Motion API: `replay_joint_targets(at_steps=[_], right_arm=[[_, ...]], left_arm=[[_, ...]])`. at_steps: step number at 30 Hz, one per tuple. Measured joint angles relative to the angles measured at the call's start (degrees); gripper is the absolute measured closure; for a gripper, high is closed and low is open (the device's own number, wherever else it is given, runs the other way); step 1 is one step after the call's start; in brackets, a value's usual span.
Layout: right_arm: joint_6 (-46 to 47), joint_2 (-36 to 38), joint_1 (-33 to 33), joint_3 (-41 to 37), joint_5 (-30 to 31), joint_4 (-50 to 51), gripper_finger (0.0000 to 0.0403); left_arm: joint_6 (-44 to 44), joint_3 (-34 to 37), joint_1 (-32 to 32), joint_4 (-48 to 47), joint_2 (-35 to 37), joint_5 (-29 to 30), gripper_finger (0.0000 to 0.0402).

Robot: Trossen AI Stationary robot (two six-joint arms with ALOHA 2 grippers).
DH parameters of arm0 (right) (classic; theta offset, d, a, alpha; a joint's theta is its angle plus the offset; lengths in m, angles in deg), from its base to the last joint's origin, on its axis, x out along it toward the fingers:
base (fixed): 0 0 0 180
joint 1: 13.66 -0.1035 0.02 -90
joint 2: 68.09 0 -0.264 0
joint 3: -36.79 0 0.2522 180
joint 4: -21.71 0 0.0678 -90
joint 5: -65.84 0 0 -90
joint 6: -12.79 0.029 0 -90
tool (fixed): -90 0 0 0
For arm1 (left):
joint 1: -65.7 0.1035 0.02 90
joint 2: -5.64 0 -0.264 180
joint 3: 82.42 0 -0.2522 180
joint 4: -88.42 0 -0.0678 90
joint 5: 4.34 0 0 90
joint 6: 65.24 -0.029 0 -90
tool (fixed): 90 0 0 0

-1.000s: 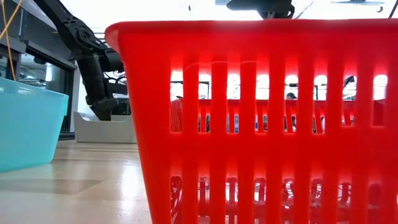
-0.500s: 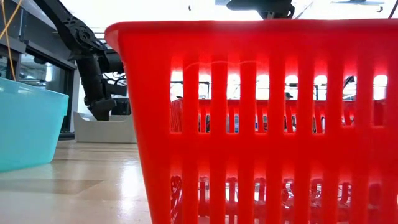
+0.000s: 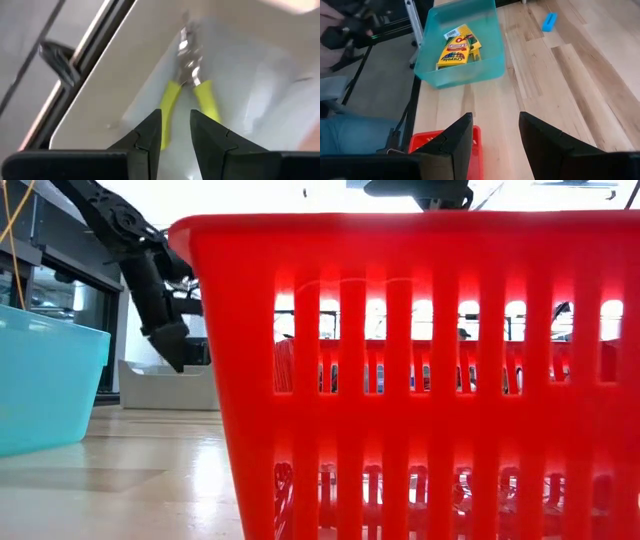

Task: Pick & Place School Supplies
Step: Put the green hole puncher into the gray bin

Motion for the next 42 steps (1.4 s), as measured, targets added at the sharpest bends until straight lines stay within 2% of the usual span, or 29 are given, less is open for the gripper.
replay_joint_targets(at_steps=[8,10,15,18,22,25,32,36,42], right_arm=[[0.1,0.0,1.7,0.0,12.4,4.4,0.0250],[0.1,0.0,3.2,0.0,13.6,6.5,0.0250],[-0.4,-0.2,7.7,0.0,12.9,12.6,0.0250],[-0.5,-0.2,9.8,0.0,12.8,15.3,0.0250],[-3.3,-0.2,11.2,0.0,12.7,15.9,0.0250],[-6.5,-0.2,12.3,0.0,12.7,15.9,0.0250],[-11.3,-0.2,15.9,0.0,12.6,15.8,0.0250],[-12.1,-0.2,17.5,0.0,9.5,15.4,0.0250],[-12.5,-0.2,17.8,0.0,8.1,14.2,0.0250]], left_arm=[[0.3,0.0,-10.4,0.0,6.3,-0.4,0.0306],[0.8,0.0,-13.9,0.0,7.5,-0.6,0.0306],[3.6,0.0,-22.5,1.6,9.1,-0.9,0.0306],[8.5,0.0,-27.0,4.8,9.1,-0.8,0.0306],[17.1,0.0,-31.0,7.9,9.1,-0.1,0.0306],[18.8,0.0,-33.4,9.5,9.1,0.5,0.0306],[20.6,0.0,-36.5,11.9,9.1,1.3,0.0306],[22.5,0.0,-36.9,11.8,9.1,1.4,0.0306],[22.8,0.0,-37.2,11.8,9.1,1.3,0.0306]])
